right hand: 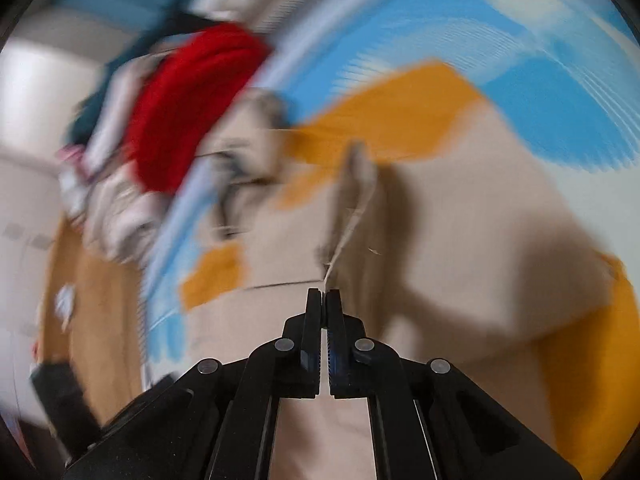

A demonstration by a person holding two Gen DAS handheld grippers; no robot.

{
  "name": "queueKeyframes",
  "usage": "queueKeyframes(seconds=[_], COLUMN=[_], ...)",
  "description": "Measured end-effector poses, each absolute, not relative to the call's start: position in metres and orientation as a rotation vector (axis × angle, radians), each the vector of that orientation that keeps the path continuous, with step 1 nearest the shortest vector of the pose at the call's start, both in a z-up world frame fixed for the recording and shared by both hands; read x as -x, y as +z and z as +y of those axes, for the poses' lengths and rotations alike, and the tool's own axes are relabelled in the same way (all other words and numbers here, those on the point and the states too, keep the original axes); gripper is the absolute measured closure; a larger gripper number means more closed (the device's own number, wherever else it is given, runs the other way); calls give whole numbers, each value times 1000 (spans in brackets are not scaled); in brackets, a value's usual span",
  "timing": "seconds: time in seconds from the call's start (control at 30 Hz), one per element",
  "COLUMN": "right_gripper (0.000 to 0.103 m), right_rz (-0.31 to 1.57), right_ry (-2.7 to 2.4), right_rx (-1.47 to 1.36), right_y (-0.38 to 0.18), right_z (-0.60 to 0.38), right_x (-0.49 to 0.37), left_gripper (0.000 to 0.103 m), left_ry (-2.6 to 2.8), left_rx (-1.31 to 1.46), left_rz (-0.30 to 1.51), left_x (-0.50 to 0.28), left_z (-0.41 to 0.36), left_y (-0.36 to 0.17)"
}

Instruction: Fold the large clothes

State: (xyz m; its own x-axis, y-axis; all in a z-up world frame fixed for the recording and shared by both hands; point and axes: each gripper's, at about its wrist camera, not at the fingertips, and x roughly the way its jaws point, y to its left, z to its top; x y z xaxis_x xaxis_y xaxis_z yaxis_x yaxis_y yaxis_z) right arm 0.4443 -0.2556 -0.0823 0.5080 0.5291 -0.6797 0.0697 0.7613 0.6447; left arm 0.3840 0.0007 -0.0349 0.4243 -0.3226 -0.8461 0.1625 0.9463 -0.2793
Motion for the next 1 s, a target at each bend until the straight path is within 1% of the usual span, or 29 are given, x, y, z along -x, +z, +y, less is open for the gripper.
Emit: queueKeyframes(seconds=[0.07, 0.2, 0.3, 0.33, 0.37, 0.4, 0.47, 0.5, 0.53, 0.6, 0.63, 0.7, 0.73, 0.77, 0.87, 0.9, 0.93, 1.0], right_gripper=[100, 100, 100, 100, 100, 100, 97, 90, 85, 56, 53, 53, 53, 53, 53, 53, 53, 53], right_rz=[952, 874, 866, 870, 871, 872, 873, 876, 881, 892, 909, 988, 1033, 1089, 1216, 1246, 1268, 1291], right_ry=[455, 675, 792, 823, 852, 863, 852, 833, 798, 704, 633, 480, 417, 351, 199, 169, 137, 94], right_rx=[-646, -602, -570, -560, -545, -534, -528, -526, -521, -499, -488, -475, -476, -473, -481, -492, -509, -516], right_y=[-63, -38, -28, -28, -26, -26, -25, -26, -27, -34, -40, -57, -68, -80, -112, -120, -128, -137], right_z=[-230, -192, -170, -164, -158, -154, -150, -150, -152, -158, -162, -172, -177, -183, -200, -207, -214, -222], right_x=[-440, -428, -418, -416, -412, -412, -411, -411, -411, -415, -417, -430, -433, -436, -441, -445, -445, -447], left_gripper=[56, 54, 55, 69, 92, 95, 97, 97, 97, 97, 97, 92, 85, 84, 84, 86, 94, 95], left_ry=[-339, -373, -382, -374, -356, -327, -210, -163, -113, -26, 11, 82, 108, 131, 143, 135, 133, 162], left_rx=[169, 177, 219, 227, 229, 220, 219, 237, 274, 381, 418, 480, 518, 566, 702, 735, 763, 796], left_rz=[1086, 1037, 1004, 987, 974, 980, 987, 996, 1012, 1041, 1053, 1096, 1119, 1138, 1187, 1202, 1213, 1209], left_x=[-384, -384, -386, -385, -386, -387, -386, -386, -385, -382, -382, -381, -381, -381, -380, -381, -381, -381], left_z=[-8, -19, -15, -13, -10, -7, 10, 21, 35, 72, 88, 116, 127, 139, 166, 169, 172, 181], left_y=[-35, -30, -24, -22, -19, -18, -18, -20, -22, -29, -33, -45, -53, -61, -84, -90, -95, -100])
